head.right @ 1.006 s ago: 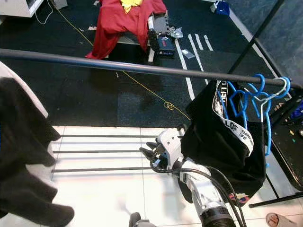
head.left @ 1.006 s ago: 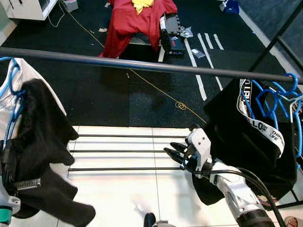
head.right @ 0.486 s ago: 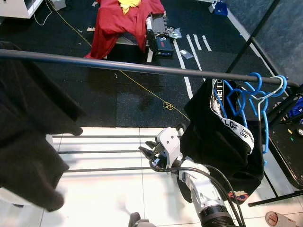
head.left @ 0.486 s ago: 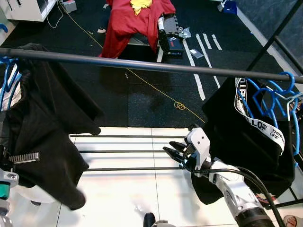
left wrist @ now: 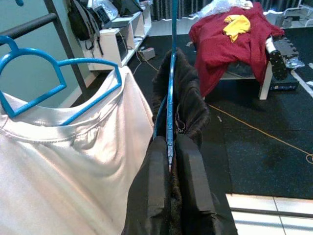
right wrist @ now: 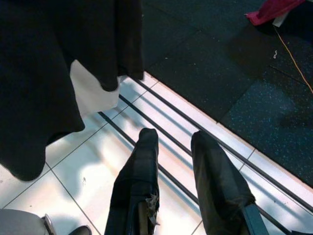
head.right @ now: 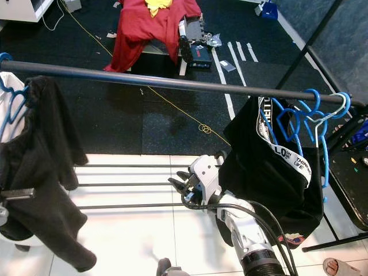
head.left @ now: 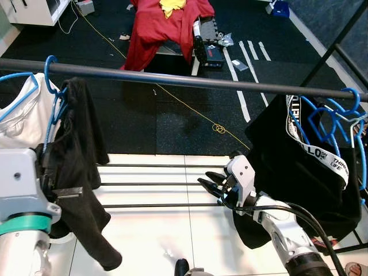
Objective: Hang hanger
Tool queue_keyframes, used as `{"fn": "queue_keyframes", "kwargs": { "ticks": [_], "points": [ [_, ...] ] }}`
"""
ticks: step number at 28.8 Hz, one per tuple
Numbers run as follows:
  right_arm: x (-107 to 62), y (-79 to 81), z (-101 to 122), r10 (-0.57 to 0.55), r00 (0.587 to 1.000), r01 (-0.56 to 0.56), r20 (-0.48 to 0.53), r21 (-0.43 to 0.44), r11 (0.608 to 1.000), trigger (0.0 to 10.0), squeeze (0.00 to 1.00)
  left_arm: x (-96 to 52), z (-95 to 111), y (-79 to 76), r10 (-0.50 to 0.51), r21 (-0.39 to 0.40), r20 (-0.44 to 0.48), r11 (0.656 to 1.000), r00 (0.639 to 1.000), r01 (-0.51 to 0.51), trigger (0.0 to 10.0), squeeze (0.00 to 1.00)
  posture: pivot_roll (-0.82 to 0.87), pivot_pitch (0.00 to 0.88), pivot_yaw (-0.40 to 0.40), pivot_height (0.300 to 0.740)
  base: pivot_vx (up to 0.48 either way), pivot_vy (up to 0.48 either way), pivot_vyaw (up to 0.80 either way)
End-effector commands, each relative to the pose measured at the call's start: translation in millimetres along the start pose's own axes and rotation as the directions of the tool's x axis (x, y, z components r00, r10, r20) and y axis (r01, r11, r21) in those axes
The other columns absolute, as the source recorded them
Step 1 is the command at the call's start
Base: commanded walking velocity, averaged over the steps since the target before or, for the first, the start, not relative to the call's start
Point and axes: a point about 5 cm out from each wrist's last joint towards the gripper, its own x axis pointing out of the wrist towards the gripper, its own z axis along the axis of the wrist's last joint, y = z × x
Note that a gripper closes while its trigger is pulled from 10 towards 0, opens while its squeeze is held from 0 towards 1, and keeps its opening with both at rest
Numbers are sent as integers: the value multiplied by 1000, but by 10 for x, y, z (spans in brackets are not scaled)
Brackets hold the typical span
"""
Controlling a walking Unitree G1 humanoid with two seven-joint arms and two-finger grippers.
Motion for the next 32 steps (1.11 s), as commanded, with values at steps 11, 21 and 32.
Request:
{"fn": "queue_keyframes", "kwargs": {
  "ticks": [11,21,32],
  "points": [
    [-18,38,-76,-5,1000,5,-16,13,1000,10000,0,-129,23,10,-73,20,7,997,997,72,10000,1000,58,167,-50,740,0,0,0],
    [-27,31,-117,-20,1000,20,-22,17,1000,10000,0,-481,55,154,-546,-159,-84,833,833,530,10000,0,116,181,-37,740,0,0,0],
    [44,79,-79,-56,998,55,11,25,998,10000,0,-616,-487,-358,-684,-75,-345,703,643,707,10000,0,73,157,-10,740,0,0,0]
  ]
}}
